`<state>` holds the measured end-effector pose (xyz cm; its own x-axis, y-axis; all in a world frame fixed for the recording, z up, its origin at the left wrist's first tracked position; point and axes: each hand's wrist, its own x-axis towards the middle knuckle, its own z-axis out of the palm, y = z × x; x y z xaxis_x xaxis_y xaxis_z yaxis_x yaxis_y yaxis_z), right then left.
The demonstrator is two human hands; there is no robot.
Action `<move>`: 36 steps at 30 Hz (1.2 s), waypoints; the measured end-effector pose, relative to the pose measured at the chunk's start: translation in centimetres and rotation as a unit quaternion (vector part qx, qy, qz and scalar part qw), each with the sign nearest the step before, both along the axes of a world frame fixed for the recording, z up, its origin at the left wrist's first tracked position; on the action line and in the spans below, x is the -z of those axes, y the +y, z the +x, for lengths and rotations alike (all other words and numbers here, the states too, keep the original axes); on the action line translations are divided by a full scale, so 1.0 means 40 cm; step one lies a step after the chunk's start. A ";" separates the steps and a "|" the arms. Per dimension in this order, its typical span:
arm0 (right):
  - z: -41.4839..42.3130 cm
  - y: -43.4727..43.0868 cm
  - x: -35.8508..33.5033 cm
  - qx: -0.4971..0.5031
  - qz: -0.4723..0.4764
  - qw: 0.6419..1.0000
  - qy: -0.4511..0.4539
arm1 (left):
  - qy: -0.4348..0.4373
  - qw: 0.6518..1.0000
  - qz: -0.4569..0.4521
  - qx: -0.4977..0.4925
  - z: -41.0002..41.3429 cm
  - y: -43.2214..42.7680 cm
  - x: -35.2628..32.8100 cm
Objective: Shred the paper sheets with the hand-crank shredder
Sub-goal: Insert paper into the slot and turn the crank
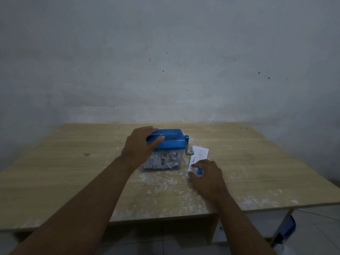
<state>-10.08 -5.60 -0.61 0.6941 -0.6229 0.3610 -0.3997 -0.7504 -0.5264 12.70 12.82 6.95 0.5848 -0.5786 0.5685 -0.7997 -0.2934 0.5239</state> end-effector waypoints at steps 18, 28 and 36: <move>-0.007 0.007 -0.006 -0.014 0.046 0.999 0.016 | -0.040 0.998 0.032 0.028 -0.054 0.015 -0.042; -0.003 0.014 -0.022 -0.028 -0.030 0.999 -0.009 | -0.053 0.998 0.043 0.009 -0.059 0.017 -0.040; -0.001 0.000 -0.009 -0.005 -0.079 0.996 -0.039 | -0.105 0.993 0.040 -0.021 -0.076 0.022 -0.039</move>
